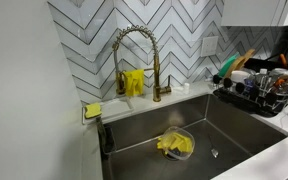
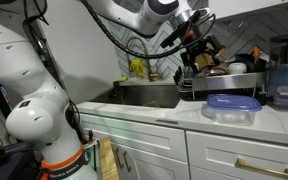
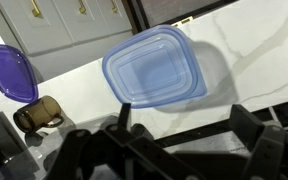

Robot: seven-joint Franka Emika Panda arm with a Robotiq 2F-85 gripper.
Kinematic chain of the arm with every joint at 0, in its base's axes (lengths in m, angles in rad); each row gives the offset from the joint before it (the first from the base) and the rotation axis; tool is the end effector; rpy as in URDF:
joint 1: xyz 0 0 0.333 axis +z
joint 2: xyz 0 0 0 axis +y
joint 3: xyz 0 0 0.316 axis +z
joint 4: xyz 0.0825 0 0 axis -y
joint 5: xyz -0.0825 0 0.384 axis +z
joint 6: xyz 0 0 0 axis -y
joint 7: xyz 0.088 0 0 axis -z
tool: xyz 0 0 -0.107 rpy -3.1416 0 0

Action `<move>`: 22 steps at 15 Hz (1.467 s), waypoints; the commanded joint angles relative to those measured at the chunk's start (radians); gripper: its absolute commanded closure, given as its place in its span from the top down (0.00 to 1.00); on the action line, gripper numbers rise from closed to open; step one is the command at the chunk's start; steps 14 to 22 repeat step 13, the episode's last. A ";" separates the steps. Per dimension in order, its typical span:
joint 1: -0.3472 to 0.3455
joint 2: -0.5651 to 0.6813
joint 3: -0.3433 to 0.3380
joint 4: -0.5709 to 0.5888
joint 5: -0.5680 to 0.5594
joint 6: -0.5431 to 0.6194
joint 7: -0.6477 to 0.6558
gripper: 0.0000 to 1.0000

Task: Remove the clear bowl with a light blue lid from the dishes drying rack and place it on the table, flip the light blue lid on the clear bowl to make it fit the clear bowl top perfectly

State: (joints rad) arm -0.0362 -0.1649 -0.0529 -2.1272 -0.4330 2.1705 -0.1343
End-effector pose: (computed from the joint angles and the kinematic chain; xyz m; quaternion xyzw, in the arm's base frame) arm 0.5219 -0.0640 0.5045 0.9696 0.1240 0.0807 0.1949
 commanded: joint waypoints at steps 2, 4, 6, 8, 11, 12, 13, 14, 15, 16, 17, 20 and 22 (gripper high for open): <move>-0.020 -0.010 -0.006 0.042 0.058 -0.065 0.005 1.00; -0.032 -0.013 -0.010 0.051 0.053 -0.084 0.029 1.00; -0.044 -0.020 -0.011 0.055 0.022 -0.070 0.054 1.00; -0.042 -0.003 -0.009 0.064 0.028 -0.062 0.034 1.00; -0.045 -0.005 -0.010 0.067 0.028 -0.062 0.037 1.00; -0.045 -0.005 -0.010 0.067 0.028 -0.062 0.037 1.00; -0.045 -0.005 -0.010 0.067 0.028 -0.062 0.037 1.00; -0.045 -0.005 -0.010 0.067 0.028 -0.062 0.037 1.00; -0.045 -0.005 -0.010 0.067 0.028 -0.062 0.037 1.00; -0.045 -0.005 -0.010 0.067 0.028 -0.062 0.037 1.00; -0.045 -0.005 -0.010 0.067 0.028 -0.062 0.037 1.00; -0.045 -0.005 -0.010 0.067 0.028 -0.062 0.037 1.00; -0.045 -0.005 -0.010 0.067 0.028 -0.062 0.037 1.00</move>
